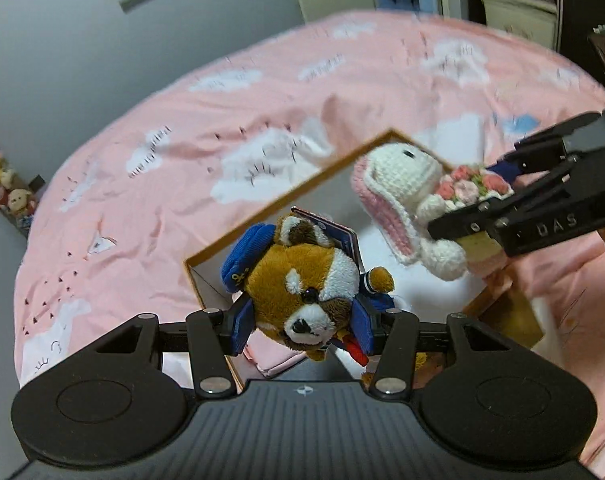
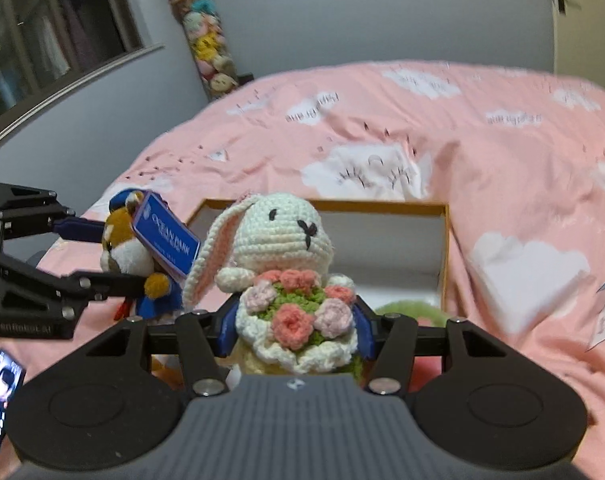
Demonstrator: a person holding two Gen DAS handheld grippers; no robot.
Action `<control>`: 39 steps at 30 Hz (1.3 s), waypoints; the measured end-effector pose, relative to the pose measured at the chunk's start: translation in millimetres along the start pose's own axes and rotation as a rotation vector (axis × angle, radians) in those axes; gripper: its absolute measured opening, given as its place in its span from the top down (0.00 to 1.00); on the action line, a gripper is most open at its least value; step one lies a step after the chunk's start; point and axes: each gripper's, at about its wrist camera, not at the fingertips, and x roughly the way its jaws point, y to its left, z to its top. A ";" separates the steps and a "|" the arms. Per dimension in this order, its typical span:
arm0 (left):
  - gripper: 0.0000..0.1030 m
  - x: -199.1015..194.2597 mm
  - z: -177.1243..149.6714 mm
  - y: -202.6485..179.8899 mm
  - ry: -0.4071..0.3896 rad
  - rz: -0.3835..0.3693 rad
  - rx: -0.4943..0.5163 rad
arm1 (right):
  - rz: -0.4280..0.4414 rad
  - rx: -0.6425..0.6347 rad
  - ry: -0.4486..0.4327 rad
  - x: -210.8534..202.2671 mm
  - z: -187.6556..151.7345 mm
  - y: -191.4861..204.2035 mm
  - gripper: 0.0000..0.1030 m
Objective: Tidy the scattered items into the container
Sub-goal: 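Lift the bunny with the right tool while the left tool grasps the brown sailor dog, then lower the bunny into the box with the right tool while the left tool lowers the dog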
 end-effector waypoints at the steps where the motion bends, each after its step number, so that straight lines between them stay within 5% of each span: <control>1: 0.43 7.7 0.6 0.9 0.023 -0.018 0.020 | 0.006 0.022 0.015 8.9 2.0 -3.5 0.44; 8: 0.43 50.4 7.4 -1.5 0.149 -0.109 0.109 | 0.036 0.143 0.116 54.7 6.0 -18.7 0.44; 18: 0.42 92.9 -1.0 -9.9 0.251 -0.144 0.170 | 0.036 0.218 0.231 83.0 -5.1 -28.5 0.44; 28: 0.37 95.3 -12.5 10.5 0.250 -0.179 0.112 | 0.079 0.222 0.295 97.3 -2.1 -29.0 0.43; 35: 0.39 81.3 -13.1 22.4 0.218 -0.221 0.065 | 0.089 0.086 0.423 109.0 5.2 -13.5 0.40; 39: 0.58 80.0 -13.2 21.4 0.196 -0.223 0.056 | 0.093 0.047 0.481 114.2 10.1 -11.1 0.37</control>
